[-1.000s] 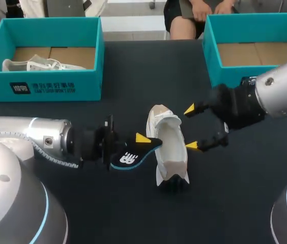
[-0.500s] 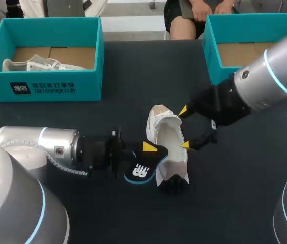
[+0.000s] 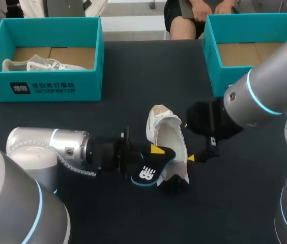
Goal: Take the shoe out of the shoebox, open the shoe tongue, remove and reinsert the insole, then place the shoe into the shoebox
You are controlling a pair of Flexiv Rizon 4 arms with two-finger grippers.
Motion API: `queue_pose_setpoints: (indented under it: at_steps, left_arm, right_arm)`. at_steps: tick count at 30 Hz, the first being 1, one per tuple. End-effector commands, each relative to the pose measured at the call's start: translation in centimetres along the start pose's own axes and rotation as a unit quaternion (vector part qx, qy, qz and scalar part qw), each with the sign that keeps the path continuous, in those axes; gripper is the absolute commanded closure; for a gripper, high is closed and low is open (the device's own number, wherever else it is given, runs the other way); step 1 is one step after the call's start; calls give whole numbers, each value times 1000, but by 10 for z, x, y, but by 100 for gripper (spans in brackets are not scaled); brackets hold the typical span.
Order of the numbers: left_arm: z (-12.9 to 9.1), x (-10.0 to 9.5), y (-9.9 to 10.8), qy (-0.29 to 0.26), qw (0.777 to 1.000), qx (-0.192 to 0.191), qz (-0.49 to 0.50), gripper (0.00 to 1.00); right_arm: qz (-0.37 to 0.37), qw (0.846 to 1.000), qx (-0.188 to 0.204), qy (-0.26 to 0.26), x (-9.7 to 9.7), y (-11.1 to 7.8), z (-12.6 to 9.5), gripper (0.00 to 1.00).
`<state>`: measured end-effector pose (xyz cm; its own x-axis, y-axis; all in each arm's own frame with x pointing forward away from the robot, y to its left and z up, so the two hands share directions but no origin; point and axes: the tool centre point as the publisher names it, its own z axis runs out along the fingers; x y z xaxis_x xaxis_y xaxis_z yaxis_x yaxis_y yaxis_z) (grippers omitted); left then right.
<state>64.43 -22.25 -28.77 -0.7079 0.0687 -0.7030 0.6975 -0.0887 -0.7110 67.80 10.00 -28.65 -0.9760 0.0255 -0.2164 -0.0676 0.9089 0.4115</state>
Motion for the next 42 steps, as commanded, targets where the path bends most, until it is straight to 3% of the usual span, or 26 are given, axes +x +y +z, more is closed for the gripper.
queue_pose_setpoints:
  at_steps: [1, 17, 27, 42]
  left_arm:
    - [2, 1, -2, 2, 1000, 2, 2, 100]
    - [6, 4, -5, -6, 1000, 0, -3, 100]
    - [27, -8, -6, -12, 1000, 4, 5, 100]
    - [44, 4, 29, -9, 1000, 1, -4, 100]
  right_arm:
    - [1, 1000, -3, -23, 7, -16, 11, 0]
    - [-27, 999, -15, -14, -15, -38, 28, 0]
    - [-32, 999, -21, -18, -15, -38, 29, 0]
    - [-32, 999, -21, -18, -15, -38, 29, 0]
